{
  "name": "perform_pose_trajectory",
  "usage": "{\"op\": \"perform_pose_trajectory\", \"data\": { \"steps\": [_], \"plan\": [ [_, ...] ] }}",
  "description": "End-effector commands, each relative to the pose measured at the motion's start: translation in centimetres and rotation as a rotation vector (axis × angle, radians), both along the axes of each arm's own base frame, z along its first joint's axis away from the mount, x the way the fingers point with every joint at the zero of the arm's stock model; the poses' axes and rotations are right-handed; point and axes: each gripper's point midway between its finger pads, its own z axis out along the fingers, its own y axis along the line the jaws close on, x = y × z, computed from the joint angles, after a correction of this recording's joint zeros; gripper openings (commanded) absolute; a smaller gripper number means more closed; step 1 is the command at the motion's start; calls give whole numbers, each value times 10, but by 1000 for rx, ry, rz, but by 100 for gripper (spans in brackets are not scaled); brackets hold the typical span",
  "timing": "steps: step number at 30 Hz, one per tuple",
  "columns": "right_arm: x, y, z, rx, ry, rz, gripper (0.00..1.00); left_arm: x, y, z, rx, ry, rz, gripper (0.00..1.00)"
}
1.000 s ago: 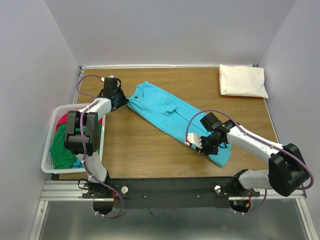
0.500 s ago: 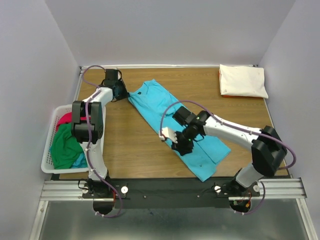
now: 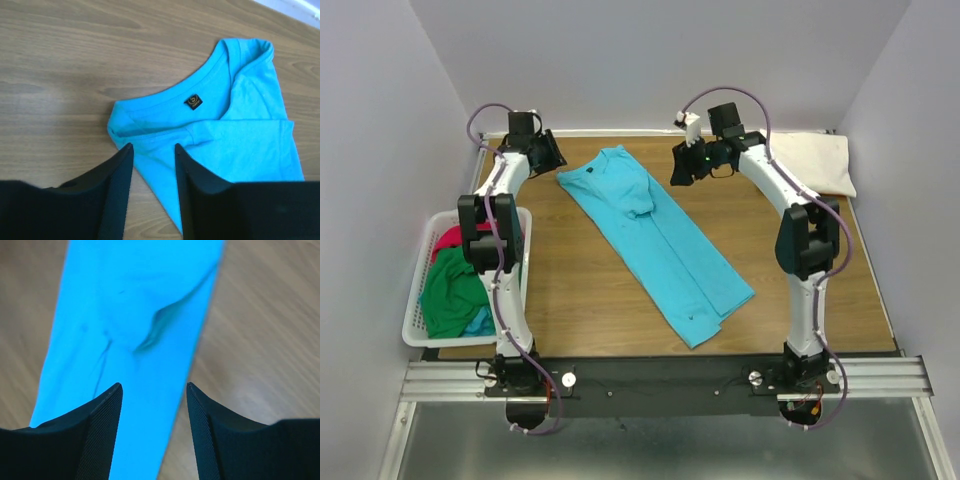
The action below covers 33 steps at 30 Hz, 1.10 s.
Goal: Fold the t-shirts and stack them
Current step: Fold the tshirt
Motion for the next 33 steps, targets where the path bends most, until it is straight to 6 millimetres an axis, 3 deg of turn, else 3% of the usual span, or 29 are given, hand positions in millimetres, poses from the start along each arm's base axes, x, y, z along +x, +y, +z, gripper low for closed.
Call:
{"op": "perform_pose_trajectory", "data": {
  "steps": [1, 6, 7, 8, 9, 10, 11, 12, 13, 16, 17, 19, 24, 33],
  "plan": [
    [55, 4, -1, 130, 110, -217, 63, 7, 14, 15, 52, -13, -4, 51],
    [108, 24, -31, 219, 175, -372, 66, 7, 32, 61, 157, -112, 17, 55],
    [113, 27, -34, 236, 184, -383, 66, 2, 33, 87, 176, -166, 21, 55],
    [122, 30, -47, 248, 184, -393, 66, -6, 35, 85, 189, -178, 21, 55],
    [125, 33, -53, 256, 190, -398, 67, -17, 35, 119, 205, -255, 22, 56],
    [128, 34, -59, 267, 205, -411, 67, -25, 36, 127, 212, -287, 25, 59],
    [132, 37, -69, 274, 208, -415, 67, -36, 33, 115, 209, -302, 12, 61],
    [135, 37, -76, 275, 211, -421, 67, -51, 31, 144, 212, -378, 5, 68],
    [137, 37, -80, 280, 218, -433, 67, -63, 26, 133, 189, -383, -18, 71],
    [139, 37, -99, 271, 244, -456, 66, -89, 26, 148, 102, -436, -50, 75],
    [138, 37, -105, 267, 251, -456, 66, -100, 17, 135, 57, -413, -99, 75],
    [135, 35, -117, 249, 271, -473, 66, -113, 12, 137, 26, -414, -121, 75],
    [125, 28, -133, 204, 296, -482, 62, -147, -12, 115, -59, -379, -227, 75],
    [92, 33, -153, 198, 434, -438, 33, -184, -25, 95, -74, -341, -300, 75]
  ]
}}
